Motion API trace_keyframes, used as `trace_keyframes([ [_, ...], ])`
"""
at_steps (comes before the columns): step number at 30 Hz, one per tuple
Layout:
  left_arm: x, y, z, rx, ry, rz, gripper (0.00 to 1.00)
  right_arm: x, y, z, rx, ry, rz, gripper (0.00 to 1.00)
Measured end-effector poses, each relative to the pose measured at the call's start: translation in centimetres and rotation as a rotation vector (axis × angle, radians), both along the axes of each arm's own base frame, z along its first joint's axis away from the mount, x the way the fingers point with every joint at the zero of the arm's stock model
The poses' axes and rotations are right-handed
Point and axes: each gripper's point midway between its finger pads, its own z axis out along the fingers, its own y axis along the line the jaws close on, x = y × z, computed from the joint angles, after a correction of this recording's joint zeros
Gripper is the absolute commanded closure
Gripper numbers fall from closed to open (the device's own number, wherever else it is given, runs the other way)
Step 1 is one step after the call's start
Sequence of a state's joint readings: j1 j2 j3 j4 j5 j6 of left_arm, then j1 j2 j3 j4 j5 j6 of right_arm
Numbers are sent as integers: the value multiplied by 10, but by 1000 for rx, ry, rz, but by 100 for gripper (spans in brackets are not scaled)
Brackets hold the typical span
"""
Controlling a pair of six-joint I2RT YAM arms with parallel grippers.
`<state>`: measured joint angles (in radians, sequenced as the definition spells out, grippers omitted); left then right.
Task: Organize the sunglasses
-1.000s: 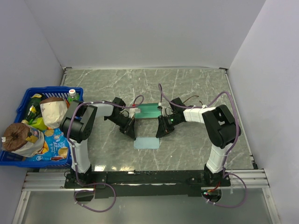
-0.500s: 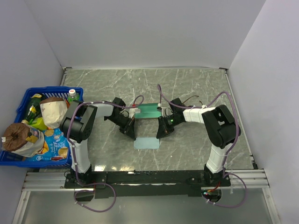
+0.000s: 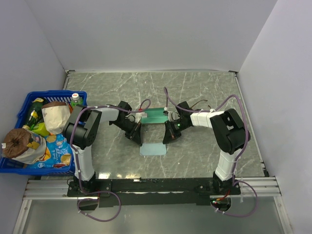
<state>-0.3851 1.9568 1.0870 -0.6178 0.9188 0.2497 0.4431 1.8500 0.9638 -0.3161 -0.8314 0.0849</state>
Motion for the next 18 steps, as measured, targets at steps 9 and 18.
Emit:
trace_keyframes([
  [9,-1,-10,5,-7,-16,-32,89,-2,9,7,25,-4,25,100],
  [18,6,-15,13,-14,-30,-35,89,3,15,14,38,-10,27,100],
])
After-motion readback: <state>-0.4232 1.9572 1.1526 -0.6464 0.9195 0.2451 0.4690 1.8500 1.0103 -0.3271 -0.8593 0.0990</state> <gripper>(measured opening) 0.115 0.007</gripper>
